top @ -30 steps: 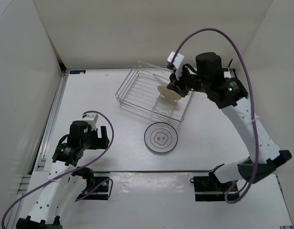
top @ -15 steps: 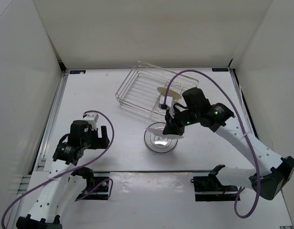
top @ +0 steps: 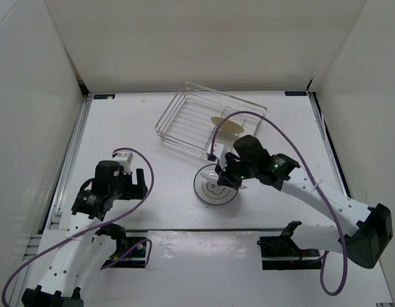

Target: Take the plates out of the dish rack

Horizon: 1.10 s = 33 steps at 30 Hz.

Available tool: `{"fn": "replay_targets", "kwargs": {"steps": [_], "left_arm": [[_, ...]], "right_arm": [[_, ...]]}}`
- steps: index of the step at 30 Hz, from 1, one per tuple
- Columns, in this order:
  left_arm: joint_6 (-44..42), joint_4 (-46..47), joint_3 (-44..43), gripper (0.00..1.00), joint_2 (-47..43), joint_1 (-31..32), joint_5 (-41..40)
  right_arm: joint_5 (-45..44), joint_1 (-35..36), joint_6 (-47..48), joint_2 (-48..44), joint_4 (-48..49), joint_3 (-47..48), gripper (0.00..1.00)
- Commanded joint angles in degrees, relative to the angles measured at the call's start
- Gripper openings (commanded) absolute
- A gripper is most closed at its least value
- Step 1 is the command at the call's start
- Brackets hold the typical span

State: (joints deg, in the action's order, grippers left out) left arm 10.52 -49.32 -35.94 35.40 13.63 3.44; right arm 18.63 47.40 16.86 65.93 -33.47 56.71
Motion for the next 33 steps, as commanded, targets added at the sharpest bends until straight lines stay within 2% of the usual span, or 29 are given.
{"fn": "replay_targets", "kwargs": {"steps": [1,8,16,21,33], "left_arm": [[0.0,0.4,-0.6,1.0,-0.2,0.1,0.7],[-0.1,0.5,-0.9,1.0,-0.1,0.2,0.5],[0.0,0.5,-0.7,1.0,-0.4,0.1,0.7],[0.0,0.5,-0.7,1.0,-0.5,0.2,0.7],[0.1,0.4,-0.8,1.0,-0.9,0.1,0.7]], "right_arm": [[-5.9,0.9,0.0,-1.6,8.1,-0.6,0.0],[-10.3,2.3,0.4,1.1,11.9,-1.7,0.0],[-18.0,4.9,-1.3,1.9,17.9,-7.7,0.0],[-18.3,6.0,-2.4,3.1,15.1,-6.9,0.26],[-8.5,7.0,-6.5,7.1,7.0,-1.4,0.42]]}}
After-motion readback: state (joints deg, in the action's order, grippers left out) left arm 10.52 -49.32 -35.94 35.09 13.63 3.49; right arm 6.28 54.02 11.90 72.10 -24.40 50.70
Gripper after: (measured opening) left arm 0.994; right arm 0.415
